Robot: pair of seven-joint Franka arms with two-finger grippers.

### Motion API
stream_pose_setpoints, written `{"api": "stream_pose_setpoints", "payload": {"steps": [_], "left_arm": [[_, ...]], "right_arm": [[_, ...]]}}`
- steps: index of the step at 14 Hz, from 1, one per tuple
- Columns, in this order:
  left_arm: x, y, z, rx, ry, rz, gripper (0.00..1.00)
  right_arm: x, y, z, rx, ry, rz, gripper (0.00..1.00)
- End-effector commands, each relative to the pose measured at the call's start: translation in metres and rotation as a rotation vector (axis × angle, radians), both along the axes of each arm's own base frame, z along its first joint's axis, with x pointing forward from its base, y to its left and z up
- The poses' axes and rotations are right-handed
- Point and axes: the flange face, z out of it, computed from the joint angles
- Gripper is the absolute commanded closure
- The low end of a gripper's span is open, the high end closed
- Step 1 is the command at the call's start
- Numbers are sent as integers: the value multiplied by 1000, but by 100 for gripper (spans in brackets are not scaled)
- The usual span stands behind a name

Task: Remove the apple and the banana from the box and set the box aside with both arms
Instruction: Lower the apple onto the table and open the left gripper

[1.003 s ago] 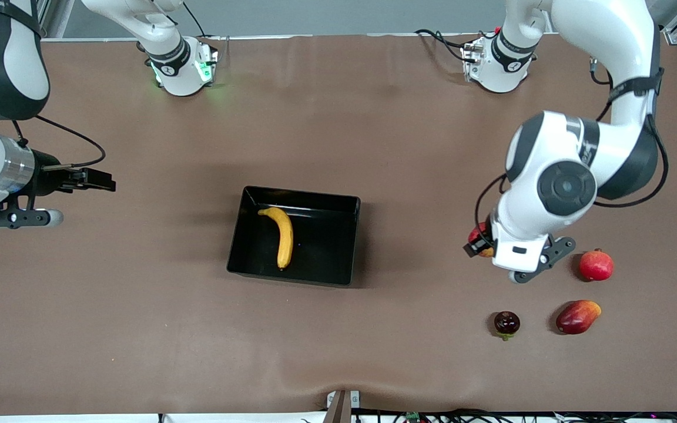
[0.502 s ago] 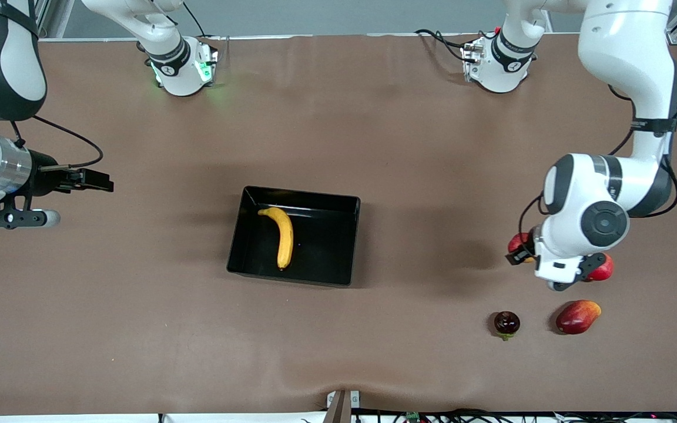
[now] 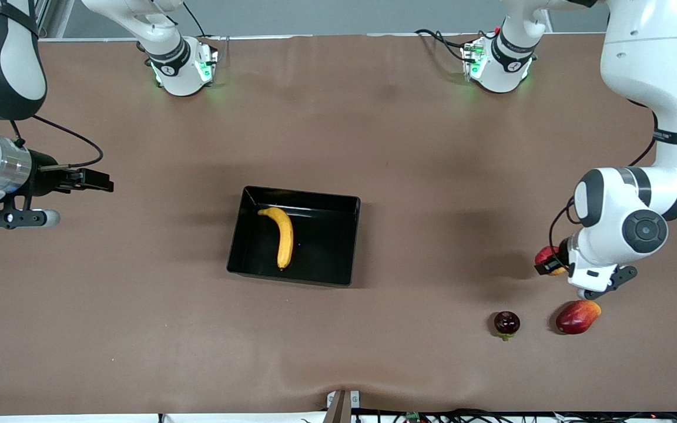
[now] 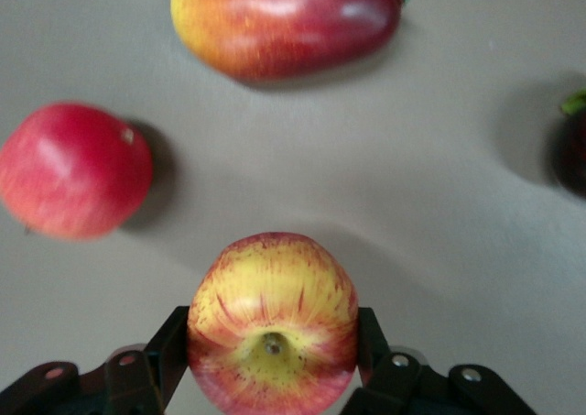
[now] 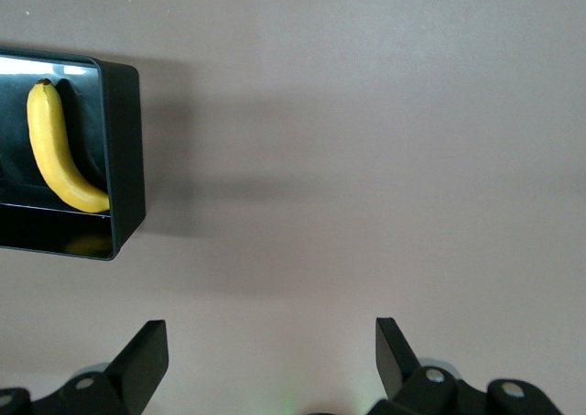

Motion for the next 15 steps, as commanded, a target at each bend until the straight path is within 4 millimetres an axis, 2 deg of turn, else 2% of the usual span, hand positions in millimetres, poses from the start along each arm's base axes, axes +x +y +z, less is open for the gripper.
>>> {"api": "stream_pose_setpoints", "payload": {"steps": [1, 4, 5, 6, 7, 10, 13, 15], "left_arm": [[9, -2, -28, 9, -60, -33, 100], [10, -3, -45, 9, -69, -34, 100], [9, -3, -46, 8, -66, -37, 90], [8, -3, -47, 8, -63, -35, 36], [8, -4, -44, 6, -65, -26, 0], [4, -18, -10, -7, -22, -16, 0], [-7, -47, 45, -38, 27, -43, 0], [-19, -84, 76, -69, 50, -44, 0]], "right_arm": [[3, 2, 5, 8, -4, -11, 0], [4, 3, 7, 8, -8, -11, 0], [3, 4, 7, 8, -8, -10, 0], [3, 5, 7, 8, -8, -14, 0], [3, 6, 7, 7, -7, -16, 0], [3, 11, 7, 7, -7, -7, 0], [4, 22, 5, 5, -3, 11, 0], [4, 21, 4, 7, -6, 8, 0]]}}
